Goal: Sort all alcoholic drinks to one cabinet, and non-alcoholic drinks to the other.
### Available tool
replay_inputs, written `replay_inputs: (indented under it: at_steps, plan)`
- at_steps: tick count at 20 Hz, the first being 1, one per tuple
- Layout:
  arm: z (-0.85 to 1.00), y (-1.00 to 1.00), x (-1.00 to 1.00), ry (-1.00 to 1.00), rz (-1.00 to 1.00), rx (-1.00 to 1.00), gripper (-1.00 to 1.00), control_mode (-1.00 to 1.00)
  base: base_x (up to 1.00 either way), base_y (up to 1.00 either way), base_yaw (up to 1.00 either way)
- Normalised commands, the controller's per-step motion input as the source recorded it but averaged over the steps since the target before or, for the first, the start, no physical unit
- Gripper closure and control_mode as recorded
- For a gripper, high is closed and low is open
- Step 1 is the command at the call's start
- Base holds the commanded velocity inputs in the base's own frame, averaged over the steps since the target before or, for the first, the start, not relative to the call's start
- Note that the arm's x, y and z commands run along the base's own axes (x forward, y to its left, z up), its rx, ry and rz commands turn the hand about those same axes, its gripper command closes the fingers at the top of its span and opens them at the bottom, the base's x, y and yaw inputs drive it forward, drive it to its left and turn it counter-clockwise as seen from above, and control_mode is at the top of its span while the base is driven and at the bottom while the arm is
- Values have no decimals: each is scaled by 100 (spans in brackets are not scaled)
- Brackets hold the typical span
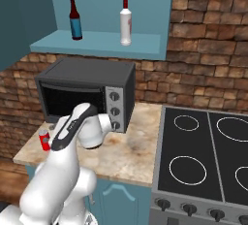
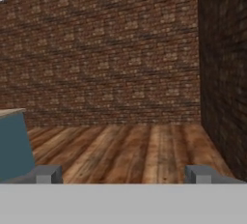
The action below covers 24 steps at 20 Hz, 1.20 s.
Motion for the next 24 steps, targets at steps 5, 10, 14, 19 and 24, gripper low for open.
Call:
replay_inputs:
  at_steps: [5,10,14,19,24]
  plan:
    - [-16,11,22,0,0,0,-100,-100,0,0,0]
    - [-20,10,16,0,0,0,-100,-100,0,0,0]
    - [-25,13,14,0,0,0,-100,-100,0,0,0]
    - [-21,9,13,0,0,0,-100,-100,0,0,0]
    - [-25,11,16,0,0,0,-100,-100,0,0,0]
